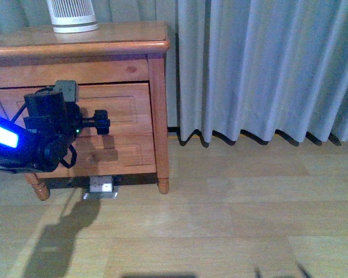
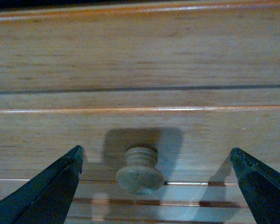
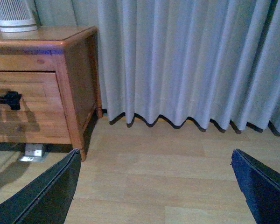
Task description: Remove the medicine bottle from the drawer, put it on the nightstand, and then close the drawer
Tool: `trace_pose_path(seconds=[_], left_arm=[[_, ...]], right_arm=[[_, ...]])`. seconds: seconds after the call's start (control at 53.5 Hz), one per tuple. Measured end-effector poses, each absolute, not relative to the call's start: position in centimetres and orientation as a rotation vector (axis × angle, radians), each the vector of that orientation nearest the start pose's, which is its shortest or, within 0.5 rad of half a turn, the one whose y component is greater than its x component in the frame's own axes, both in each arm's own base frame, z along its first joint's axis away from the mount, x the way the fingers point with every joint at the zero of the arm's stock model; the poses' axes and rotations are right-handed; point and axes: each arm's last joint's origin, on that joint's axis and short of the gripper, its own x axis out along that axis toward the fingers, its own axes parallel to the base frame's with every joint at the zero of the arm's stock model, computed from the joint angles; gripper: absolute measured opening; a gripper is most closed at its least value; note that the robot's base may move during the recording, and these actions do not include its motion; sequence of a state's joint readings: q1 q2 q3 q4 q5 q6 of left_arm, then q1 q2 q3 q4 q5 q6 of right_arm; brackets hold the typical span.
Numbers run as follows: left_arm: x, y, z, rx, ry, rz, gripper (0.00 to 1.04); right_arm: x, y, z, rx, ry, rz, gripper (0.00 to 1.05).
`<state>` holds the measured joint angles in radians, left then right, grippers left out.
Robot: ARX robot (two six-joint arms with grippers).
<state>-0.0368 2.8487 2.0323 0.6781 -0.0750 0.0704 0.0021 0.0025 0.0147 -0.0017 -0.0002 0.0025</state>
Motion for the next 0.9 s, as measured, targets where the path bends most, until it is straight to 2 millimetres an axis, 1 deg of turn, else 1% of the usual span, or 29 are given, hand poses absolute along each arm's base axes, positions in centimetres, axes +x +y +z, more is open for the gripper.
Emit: trace_pose_path(seconds=[0.112, 0.149, 0.187, 0.243, 0.299, 0.317, 0.336, 0.43, 0.486, 0.56, 0.598, 0.654, 0.896], left_arm=[[57.96, -1.91, 2.82, 0.081, 0.14, 0.037, 0.98], [57.97, -1.91, 2.85, 0.086, 0.139, 0.037, 0.96], [57.97, -1.9, 2.86, 0.089, 0.138, 0.038, 0.89], [57.97, -1.92, 2.88, 0.091, 0.136, 0.04, 0.83], [57.97, -1.91, 2.9, 0.091, 0.132, 0.044, 0.72], [57.98, -1.88, 2.93, 0.093, 0.131, 0.047, 0.67], [57.98, -1.88, 2.93, 0.093, 0.131, 0.047, 0.65], [57.98, -1.87, 2.94, 0.094, 0.13, 0.05, 0.49], [57.98, -1.84, 2.94, 0.095, 0.13, 0.058, 0.42], [57.97, -1.65, 2.92, 0.095, 0.132, 0.066, 0.3], [57.95, -1.57, 2.88, 0.095, 0.133, 0.066, 0.27], [57.93, -1.59, 2.83, 0.095, 0.135, 0.066, 0.26], [57.69, -1.56, 2.66, 0.099, 0.141, 0.065, 0.25]], right_arm=[[9.69, 0.02, 16.82, 0.002, -0.01, 0.002, 0.98], [9.69, 0.02, 16.82, 0.002, -0.01, 0.002, 0.98], [9.69, 0.02, 16.82, 0.002, -0.01, 0.002, 0.98], [9.69, 0.02, 16.82, 0.002, -0.01, 0.002, 0.98], [9.69, 0.02, 16.82, 0.002, -0.01, 0.002, 0.98], [9.69, 0.02, 16.82, 0.002, -0.01, 0.003, 0.98], [9.69, 0.02, 16.82, 0.002, -0.01, 0.002, 0.98], [9.69, 0.02, 16.82, 0.002, -0.01, 0.002, 0.98], [9.69, 0.02, 16.82, 0.002, -0.01, 0.003, 0.98], [9.69, 0.02, 16.82, 0.002, -0.01, 0.002, 0.98], [9.69, 0.02, 16.82, 0.002, -0.01, 0.002, 0.98], [9.7, 0.02, 16.8, 0.002, -0.01, 0.002, 0.98], [9.69, 0.02, 16.82, 0.002, -0.01, 0.002, 0.98]])
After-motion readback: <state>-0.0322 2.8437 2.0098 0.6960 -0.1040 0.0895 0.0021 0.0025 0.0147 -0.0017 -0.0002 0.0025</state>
